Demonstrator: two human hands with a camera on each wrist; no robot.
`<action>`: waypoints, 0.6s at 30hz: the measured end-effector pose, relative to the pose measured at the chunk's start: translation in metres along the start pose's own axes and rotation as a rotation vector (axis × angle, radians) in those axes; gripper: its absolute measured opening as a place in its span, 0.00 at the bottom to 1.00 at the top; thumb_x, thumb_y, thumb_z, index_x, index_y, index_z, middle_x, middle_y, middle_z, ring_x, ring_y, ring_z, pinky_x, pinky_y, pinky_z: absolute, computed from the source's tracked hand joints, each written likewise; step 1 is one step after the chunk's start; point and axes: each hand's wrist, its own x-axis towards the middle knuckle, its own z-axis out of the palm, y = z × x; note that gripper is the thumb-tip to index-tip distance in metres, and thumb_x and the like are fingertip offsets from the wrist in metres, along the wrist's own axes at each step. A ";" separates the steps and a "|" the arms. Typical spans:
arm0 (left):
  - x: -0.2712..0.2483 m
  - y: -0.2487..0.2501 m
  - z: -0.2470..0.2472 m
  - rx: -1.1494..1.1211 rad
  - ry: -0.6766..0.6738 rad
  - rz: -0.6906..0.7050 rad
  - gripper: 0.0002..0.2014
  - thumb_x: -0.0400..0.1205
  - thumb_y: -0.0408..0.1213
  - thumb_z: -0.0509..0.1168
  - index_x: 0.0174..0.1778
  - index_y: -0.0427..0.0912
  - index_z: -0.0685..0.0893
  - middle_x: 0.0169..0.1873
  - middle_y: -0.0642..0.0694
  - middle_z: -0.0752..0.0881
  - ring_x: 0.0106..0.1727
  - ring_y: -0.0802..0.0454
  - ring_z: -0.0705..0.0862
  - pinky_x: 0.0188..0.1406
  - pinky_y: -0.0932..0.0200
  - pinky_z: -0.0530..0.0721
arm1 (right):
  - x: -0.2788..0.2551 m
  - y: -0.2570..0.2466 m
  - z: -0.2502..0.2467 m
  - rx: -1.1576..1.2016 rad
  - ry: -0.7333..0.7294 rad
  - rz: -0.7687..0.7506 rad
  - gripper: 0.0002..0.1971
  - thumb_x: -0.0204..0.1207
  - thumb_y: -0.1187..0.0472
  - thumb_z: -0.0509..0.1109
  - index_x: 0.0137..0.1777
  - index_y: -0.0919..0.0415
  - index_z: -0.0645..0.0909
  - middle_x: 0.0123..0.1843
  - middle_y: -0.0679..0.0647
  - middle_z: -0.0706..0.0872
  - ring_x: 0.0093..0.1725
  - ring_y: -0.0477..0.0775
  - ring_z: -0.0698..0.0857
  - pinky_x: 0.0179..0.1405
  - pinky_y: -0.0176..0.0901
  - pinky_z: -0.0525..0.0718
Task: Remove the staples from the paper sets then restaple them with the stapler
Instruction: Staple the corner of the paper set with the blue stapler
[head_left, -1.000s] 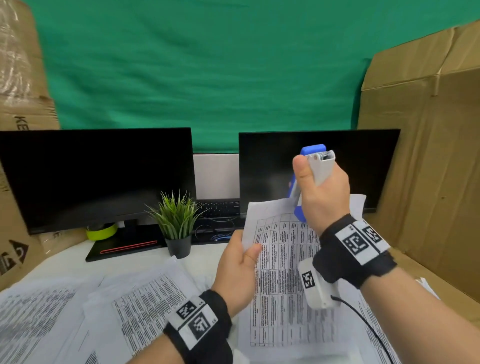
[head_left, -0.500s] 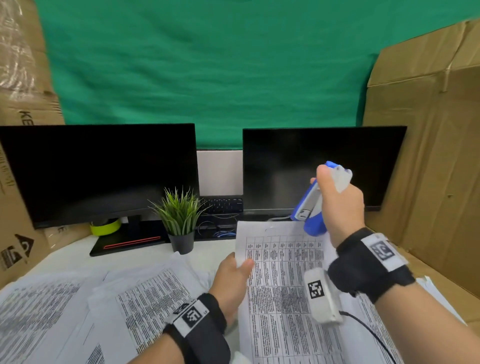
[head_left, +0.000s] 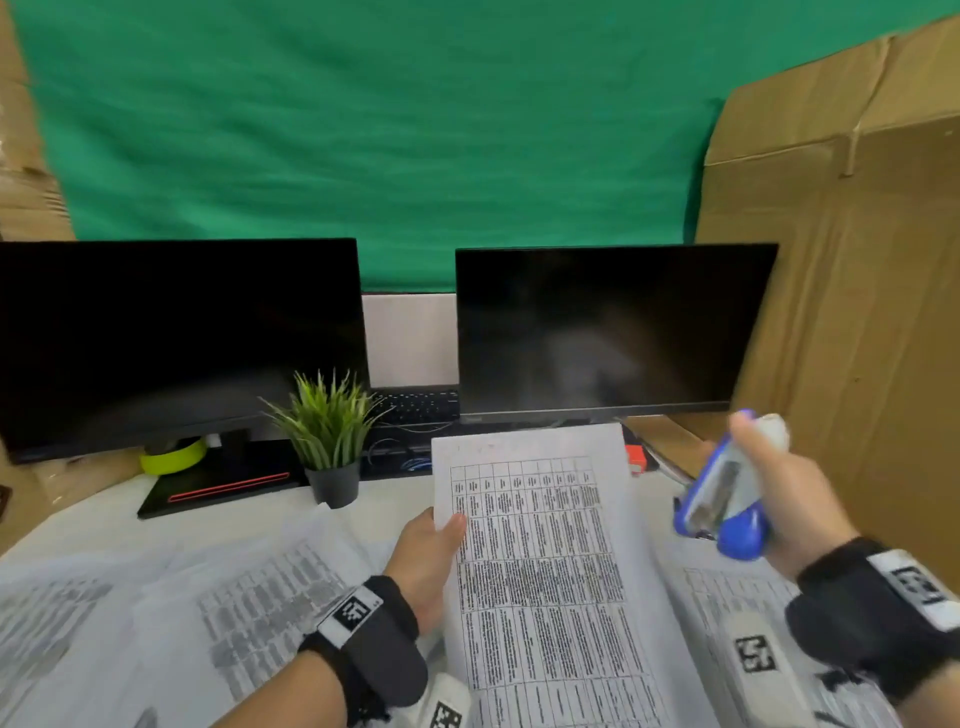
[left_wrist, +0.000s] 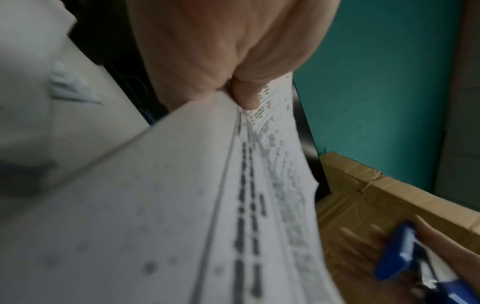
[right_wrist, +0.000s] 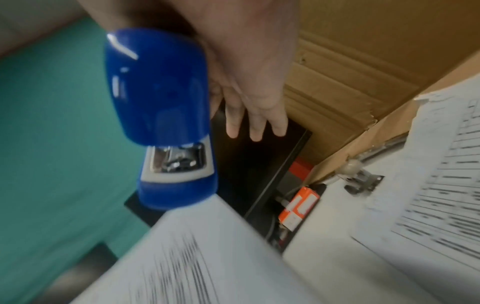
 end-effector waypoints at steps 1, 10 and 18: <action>0.000 0.001 0.006 -0.002 -0.025 0.003 0.12 0.89 0.33 0.56 0.64 0.40 0.82 0.57 0.43 0.89 0.59 0.44 0.86 0.65 0.43 0.81 | -0.004 0.009 0.007 -0.056 -0.074 0.028 0.32 0.65 0.35 0.73 0.53 0.66 0.82 0.39 0.58 0.87 0.39 0.59 0.84 0.46 0.50 0.80; -0.004 -0.001 -0.001 0.656 -0.117 0.027 0.13 0.85 0.49 0.63 0.54 0.43 0.77 0.48 0.45 0.80 0.41 0.48 0.81 0.35 0.55 0.83 | 0.040 0.039 -0.040 -0.534 0.074 0.153 0.24 0.75 0.44 0.71 0.57 0.67 0.81 0.54 0.63 0.88 0.51 0.64 0.87 0.56 0.57 0.84; -0.028 -0.012 -0.082 1.537 -0.208 -0.151 0.31 0.68 0.65 0.66 0.62 0.53 0.72 0.58 0.51 0.75 0.57 0.51 0.76 0.58 0.53 0.79 | 0.056 0.069 -0.027 -1.127 0.081 0.029 0.41 0.69 0.25 0.53 0.47 0.66 0.84 0.44 0.66 0.85 0.46 0.67 0.84 0.46 0.50 0.78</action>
